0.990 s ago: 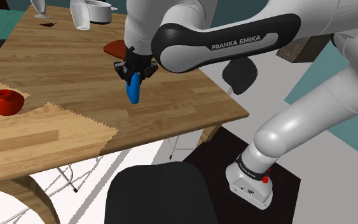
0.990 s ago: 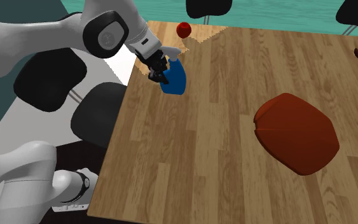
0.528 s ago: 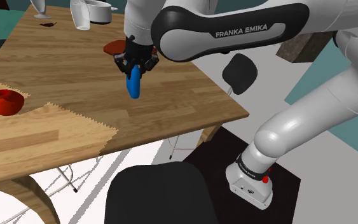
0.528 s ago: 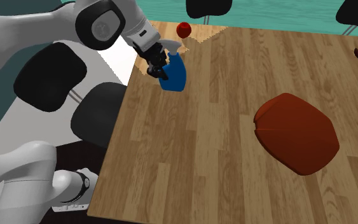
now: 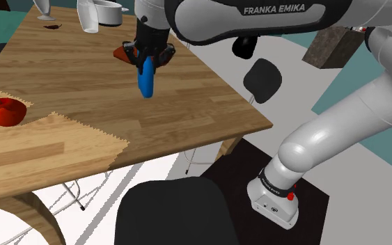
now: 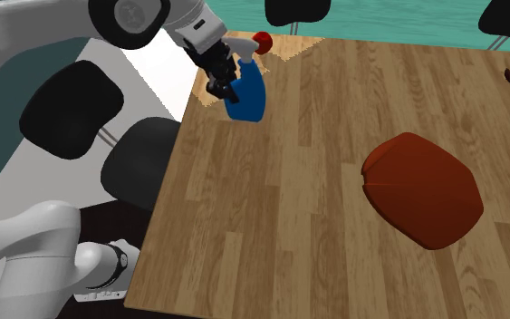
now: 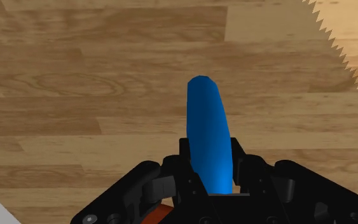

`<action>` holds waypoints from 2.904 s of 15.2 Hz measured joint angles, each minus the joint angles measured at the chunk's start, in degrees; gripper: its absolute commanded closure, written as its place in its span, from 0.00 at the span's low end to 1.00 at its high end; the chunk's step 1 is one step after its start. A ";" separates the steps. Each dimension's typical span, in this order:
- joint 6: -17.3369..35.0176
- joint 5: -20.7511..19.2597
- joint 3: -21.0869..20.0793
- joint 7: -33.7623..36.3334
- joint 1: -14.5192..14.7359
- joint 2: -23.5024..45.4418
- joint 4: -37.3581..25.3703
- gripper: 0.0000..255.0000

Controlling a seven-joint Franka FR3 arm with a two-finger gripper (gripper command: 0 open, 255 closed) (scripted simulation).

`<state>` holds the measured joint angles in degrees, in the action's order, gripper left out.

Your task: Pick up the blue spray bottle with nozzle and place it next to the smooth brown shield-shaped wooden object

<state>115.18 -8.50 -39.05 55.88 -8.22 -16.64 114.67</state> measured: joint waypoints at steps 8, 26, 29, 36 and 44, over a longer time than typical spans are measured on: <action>-6.00 0.13 0.31 -1.44 -0.26 0.45 -6.52 1.00; -20.15 -2.39 -1.25 -2.88 -1.31 5.34 -24.65 1.00; -23.04 -3.67 -2.27 -2.53 -1.36 7.23 -28.85 1.00; -29.75 -7.30 -4.64 -2.02 -1.04 11.99 -38.73 1.00; -40.27 -16.05 -8.87 -0.32 2.99 20.94 -54.32 1.00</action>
<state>74.91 -24.55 -47.92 55.55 -5.23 4.29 60.35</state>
